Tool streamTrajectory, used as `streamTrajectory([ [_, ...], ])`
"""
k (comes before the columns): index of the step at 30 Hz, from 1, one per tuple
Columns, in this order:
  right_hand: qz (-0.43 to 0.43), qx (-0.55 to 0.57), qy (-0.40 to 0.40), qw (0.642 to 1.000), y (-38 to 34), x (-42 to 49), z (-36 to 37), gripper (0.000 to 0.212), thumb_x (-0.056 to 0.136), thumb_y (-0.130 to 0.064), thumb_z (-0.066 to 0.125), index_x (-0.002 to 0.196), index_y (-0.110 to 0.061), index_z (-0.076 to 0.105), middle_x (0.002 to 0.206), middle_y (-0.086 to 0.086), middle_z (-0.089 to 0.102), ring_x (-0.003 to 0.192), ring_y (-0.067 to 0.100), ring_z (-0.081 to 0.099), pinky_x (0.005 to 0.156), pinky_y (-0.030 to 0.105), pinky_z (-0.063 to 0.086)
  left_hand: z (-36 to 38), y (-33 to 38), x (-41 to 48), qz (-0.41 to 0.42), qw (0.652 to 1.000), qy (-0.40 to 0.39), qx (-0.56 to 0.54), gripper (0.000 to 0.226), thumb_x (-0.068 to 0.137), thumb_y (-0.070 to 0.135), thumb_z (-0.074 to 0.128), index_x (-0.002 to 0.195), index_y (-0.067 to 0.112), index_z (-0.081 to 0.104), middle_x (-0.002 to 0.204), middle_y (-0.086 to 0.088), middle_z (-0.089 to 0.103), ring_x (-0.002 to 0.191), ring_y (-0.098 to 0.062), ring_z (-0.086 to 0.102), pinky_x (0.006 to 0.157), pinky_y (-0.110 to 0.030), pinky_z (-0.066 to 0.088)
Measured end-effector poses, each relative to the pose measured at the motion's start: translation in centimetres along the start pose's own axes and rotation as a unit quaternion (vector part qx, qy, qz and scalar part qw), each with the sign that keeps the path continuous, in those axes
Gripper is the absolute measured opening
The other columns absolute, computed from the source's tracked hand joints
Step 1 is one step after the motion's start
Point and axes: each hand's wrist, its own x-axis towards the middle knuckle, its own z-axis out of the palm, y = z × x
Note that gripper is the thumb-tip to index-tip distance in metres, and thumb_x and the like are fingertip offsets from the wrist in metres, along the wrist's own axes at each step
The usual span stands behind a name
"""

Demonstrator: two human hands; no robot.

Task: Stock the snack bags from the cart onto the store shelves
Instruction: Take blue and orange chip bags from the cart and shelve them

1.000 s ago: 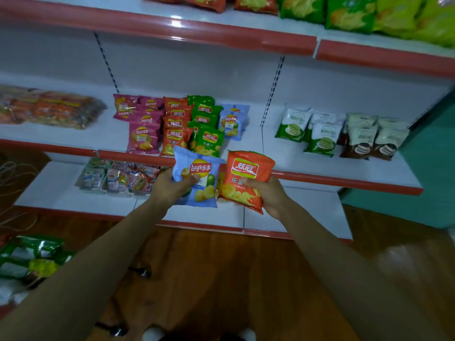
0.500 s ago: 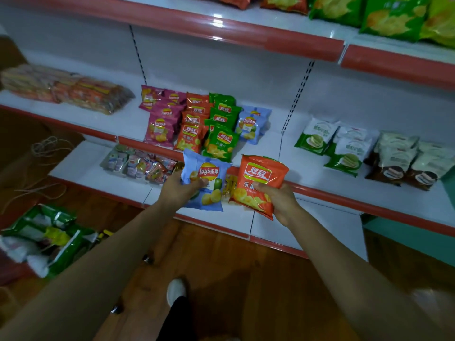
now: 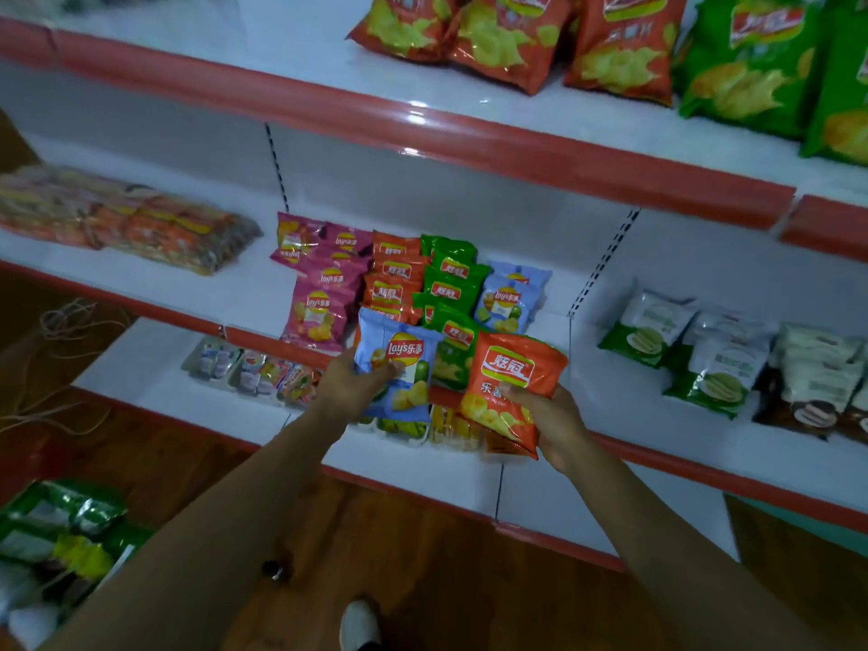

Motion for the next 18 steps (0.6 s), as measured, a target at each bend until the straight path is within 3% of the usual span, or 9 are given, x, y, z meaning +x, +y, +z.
streamTrajectory([
  [4,-0.009,0.011,0.003,1.0,-1.2,2.3,1.8,0.041,0.076,-0.009,0.076,0.113,-0.016,0.061,0.106,0.01,0.07,0.092,0.029,0.068,0.083,0.044,0.055,-0.8,1.2,3.5,0.017,1.0,-0.024,-0.007,0.006,0.084,0.015,0.07,0.085,0.012,0.066,0.078,-0.002,0.068,0.071,-0.014,0.064,0.067,-0.028,0.05],
  [10,-0.024,0.022,0.016,0.999,-3.2,4.6,3.1,0.038,0.075,-0.01,0.077,0.109,-0.018,0.062,0.103,0.01,0.071,0.091,0.031,0.069,0.085,0.048,0.055,-0.7,3.2,6.2,0.034,0.998,-0.019,-0.043,0.018,0.085,0.01,0.068,0.072,0.018,0.058,0.051,0.014,0.062,0.049,0.004,0.058,0.05,-0.011,0.043],
  [14,-0.05,0.005,0.022,0.999,-5.1,6.0,3.0,0.036,0.074,-0.007,0.078,0.105,-0.019,0.063,0.107,0.01,0.07,0.095,0.029,0.068,0.09,0.048,0.053,-0.4,4.5,6.9,0.043,0.998,-0.033,-0.043,0.013,0.085,0.013,0.067,0.075,0.018,0.061,0.056,0.012,0.065,0.052,0.004,0.059,0.052,-0.012,0.045],
  [18,-0.058,0.013,0.018,0.998,-6.3,6.8,2.7,0.037,0.077,-0.002,0.074,0.108,-0.015,0.061,0.104,0.009,0.068,0.083,0.022,0.067,0.077,0.036,0.055,0.6,5.1,7.1,0.043,0.998,-0.018,-0.034,0.019,0.086,0.013,0.067,0.07,0.015,0.057,0.052,0.009,0.061,0.045,0.005,0.055,0.046,-0.008,0.042],
])
